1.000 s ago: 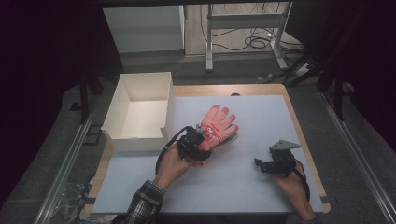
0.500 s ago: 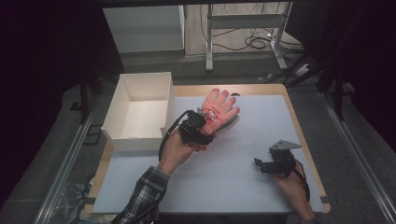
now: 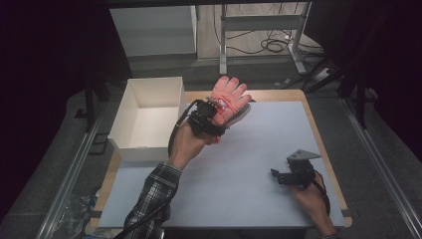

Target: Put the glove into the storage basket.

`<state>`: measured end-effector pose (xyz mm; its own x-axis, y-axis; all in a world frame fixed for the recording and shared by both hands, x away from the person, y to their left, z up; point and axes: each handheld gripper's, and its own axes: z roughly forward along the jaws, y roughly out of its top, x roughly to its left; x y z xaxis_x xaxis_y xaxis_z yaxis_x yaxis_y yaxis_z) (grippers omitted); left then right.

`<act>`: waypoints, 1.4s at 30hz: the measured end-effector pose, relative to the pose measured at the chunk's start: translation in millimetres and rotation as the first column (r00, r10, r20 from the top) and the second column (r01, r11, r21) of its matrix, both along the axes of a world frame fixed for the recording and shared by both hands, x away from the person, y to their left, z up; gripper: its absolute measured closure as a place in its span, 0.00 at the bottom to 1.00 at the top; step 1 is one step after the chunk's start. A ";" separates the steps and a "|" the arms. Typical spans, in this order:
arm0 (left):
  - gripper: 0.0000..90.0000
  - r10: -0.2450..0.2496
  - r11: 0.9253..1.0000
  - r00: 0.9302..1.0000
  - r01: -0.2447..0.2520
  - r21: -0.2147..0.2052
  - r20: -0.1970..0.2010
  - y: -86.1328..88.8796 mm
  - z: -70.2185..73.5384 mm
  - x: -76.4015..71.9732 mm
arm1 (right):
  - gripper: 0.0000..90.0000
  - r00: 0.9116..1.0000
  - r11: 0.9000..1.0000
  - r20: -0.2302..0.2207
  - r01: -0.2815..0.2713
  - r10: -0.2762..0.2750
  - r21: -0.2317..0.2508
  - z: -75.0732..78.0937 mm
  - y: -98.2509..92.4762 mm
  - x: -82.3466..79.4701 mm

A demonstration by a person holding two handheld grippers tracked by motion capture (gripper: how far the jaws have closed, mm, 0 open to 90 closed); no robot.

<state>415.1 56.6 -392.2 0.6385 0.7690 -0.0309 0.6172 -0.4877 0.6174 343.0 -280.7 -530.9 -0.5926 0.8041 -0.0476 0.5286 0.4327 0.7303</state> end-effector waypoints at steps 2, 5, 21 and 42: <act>0.46 0.016 1.000 1.000 -0.016 0.001 0.006 2.7 3.9 2.6 | 0.22 1.000 1.000 -0.001 0.001 -0.001 0.001 0.1 0.1 -0.2; 0.46 0.040 0.999 0.999 -0.040 -0.003 0.011 9.7 11.3 7.1 | 0.22 1.000 1.000 0.000 0.001 -0.001 0.000 0.0 0.1 -0.1; 0.46 0.208 0.978 0.976 -0.208 -0.008 0.062 69.7 40.7 19.3 | 0.22 1.000 1.000 0.002 0.001 -0.001 -0.001 -0.1 0.1 -0.2; 0.44 0.421 0.907 0.906 -0.420 -0.029 0.046 155.0 16.4 23.7 | 0.22 1.000 1.000 0.004 0.001 -0.001 -0.003 -0.1 0.1 -0.2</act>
